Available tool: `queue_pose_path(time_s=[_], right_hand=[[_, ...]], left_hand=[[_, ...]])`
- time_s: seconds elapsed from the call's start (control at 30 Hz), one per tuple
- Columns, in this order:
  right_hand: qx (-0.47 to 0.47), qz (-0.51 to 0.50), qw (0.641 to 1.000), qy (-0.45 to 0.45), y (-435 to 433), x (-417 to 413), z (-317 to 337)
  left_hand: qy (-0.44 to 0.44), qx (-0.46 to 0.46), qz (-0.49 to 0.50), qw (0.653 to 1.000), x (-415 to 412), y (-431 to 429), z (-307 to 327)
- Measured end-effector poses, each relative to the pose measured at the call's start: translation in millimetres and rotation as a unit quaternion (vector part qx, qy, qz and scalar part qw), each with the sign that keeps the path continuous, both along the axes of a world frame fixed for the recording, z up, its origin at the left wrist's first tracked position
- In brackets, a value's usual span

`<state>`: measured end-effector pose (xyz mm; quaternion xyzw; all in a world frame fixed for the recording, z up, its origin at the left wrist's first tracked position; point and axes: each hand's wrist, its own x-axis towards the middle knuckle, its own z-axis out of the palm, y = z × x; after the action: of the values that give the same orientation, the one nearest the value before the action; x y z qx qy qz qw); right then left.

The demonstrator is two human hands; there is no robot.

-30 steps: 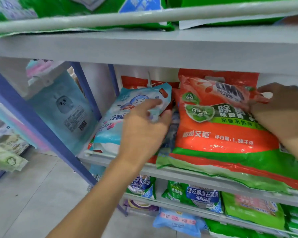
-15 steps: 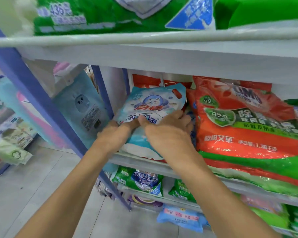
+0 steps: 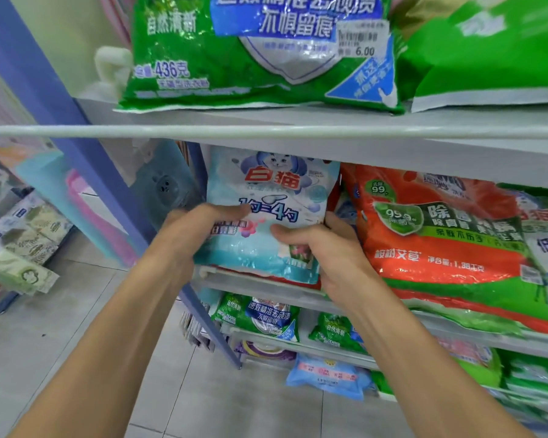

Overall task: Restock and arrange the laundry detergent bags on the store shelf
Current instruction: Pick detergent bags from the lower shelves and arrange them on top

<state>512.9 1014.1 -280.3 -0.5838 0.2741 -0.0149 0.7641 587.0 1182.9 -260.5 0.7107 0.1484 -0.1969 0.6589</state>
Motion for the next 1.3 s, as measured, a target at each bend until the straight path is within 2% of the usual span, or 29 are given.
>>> queue_pose_path(time_s=[0.23, 0.3, 0.4, 0.47, 0.9, 1.07, 1.3], right_hand=[[-0.019, 0.035, 0.999, 0.005, 17.2, -25.8, 21.8], [0.018, 0.05, 0.999, 0.01, 19.1, -34.9, 24.0], [0.132, 0.079, 0.988, 0.022, 20.4, -55.5, 29.0], [0.16, 0.094, 0.982, 0.039, 21.0, -70.6, 33.4], [0.152, 0.025, 0.986, 0.063, 8.1, -207.6, 86.3], [0.161, -0.019, 0.984, 0.072, -8.0, -261.1, 103.6], [0.128, -0.05, 0.99, 0.031, -56.6, -306.4, 145.4]], left_hand=[[-0.014, -0.058, -0.03, 0.998, -39.8, 18.2, 19.3], [-0.02, -0.075, -0.011, 0.997, -56.6, 23.2, 19.1], [-0.016, -0.097, 0.002, 0.995, -83.3, 26.7, 20.6], [-0.008, -0.104, 0.001, 0.994, -100.3, 29.1, 23.5], [0.062, -0.123, -0.101, 0.985, -214.3, 21.6, 87.6], [0.08, -0.145, -0.119, 0.979, -255.0, -2.5, 106.2], [0.071, -0.166, -0.162, 0.97, -284.0, -61.3, 138.4]])
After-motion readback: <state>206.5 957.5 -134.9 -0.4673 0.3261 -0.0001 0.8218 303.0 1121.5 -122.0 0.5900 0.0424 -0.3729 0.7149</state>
